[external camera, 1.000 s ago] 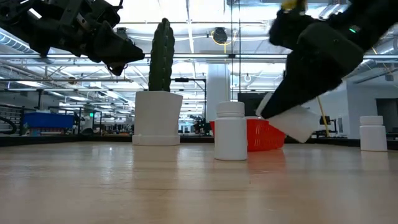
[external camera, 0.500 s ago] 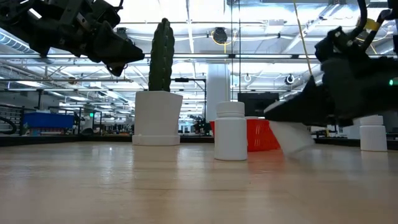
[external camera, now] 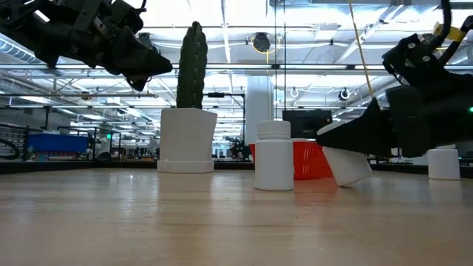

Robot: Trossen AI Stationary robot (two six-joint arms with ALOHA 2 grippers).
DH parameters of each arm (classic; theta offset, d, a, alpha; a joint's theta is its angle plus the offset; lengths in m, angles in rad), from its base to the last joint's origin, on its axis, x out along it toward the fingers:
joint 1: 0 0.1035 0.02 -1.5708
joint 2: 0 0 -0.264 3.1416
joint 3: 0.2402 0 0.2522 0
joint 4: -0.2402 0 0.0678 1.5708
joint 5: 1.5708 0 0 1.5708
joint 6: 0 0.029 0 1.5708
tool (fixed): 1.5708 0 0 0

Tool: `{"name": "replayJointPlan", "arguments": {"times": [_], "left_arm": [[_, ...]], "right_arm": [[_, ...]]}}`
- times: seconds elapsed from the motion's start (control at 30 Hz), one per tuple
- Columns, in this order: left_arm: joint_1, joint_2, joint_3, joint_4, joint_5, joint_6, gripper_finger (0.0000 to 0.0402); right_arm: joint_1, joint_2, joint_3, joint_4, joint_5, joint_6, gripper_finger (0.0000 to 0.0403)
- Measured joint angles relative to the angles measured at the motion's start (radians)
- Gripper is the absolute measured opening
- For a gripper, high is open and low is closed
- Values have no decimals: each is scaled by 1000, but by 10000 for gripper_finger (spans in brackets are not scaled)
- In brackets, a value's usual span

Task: Pick and place pill bottles into a basket
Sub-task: Put the white pill bottle into the red bin

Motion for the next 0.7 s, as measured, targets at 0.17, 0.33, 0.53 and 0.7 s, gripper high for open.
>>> {"name": "replayJointPlan", "arguments": {"times": [0.17, 0.33, 0.53, 0.7], "left_arm": [[0, 0, 0, 0, 0, -3, 62], [1, 0, 0, 0, 0, -7, 62], [1, 0, 0, -1, 0, -8, 62], [1, 0, 0, -8, 0, -7, 62]], "right_arm": [[3, 0, 0, 17, 2, -47, 206], [3, -12, 0, 49, 0, -112, 200], [3, -159, 0, 117, -45, -357, 200], [1, -423, 1, -173, -254, -308, 193]]}}
